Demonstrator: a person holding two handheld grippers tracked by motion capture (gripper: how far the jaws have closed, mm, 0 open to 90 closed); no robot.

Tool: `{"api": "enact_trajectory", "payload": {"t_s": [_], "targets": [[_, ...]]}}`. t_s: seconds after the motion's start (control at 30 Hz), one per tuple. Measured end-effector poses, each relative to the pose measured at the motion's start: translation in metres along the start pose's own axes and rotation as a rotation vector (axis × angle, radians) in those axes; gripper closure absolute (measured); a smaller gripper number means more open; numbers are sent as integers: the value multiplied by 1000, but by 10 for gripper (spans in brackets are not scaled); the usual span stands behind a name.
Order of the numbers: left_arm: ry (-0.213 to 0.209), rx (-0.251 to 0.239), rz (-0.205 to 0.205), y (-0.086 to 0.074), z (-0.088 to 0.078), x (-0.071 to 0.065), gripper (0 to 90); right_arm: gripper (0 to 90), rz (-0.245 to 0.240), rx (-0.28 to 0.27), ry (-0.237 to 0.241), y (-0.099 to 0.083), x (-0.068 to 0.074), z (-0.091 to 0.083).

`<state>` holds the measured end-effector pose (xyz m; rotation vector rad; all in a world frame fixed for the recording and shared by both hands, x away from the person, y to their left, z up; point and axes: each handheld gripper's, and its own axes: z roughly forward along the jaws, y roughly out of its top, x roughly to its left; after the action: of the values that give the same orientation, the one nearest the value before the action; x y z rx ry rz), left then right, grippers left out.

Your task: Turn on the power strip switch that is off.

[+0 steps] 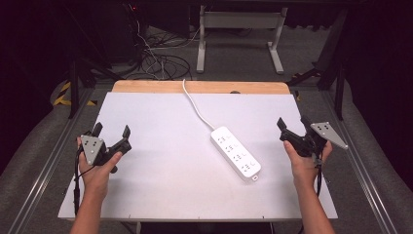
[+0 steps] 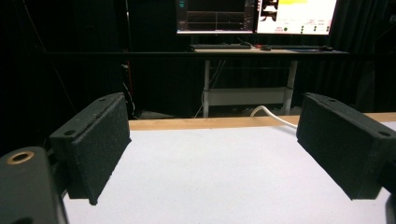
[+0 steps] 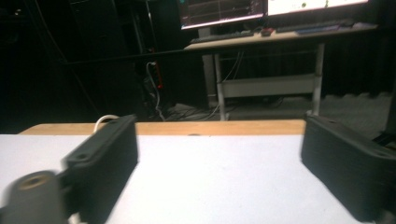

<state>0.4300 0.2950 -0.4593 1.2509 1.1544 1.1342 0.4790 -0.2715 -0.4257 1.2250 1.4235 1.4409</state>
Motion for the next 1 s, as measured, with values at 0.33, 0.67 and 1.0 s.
{"api": "enact_trajectory", "payload": {"t_s": [0.33,0.67,1.0], "targets": [[1,3,3,0,1,0,103,96,-82,-53,-9,-1,6,-1],[1,8,6,-1,1,0,103,44,-72,-75,4,0,5,-4],[6,8,8,-1,-1,1,103,46,-90,-72,8,-2,7,-2]]}}
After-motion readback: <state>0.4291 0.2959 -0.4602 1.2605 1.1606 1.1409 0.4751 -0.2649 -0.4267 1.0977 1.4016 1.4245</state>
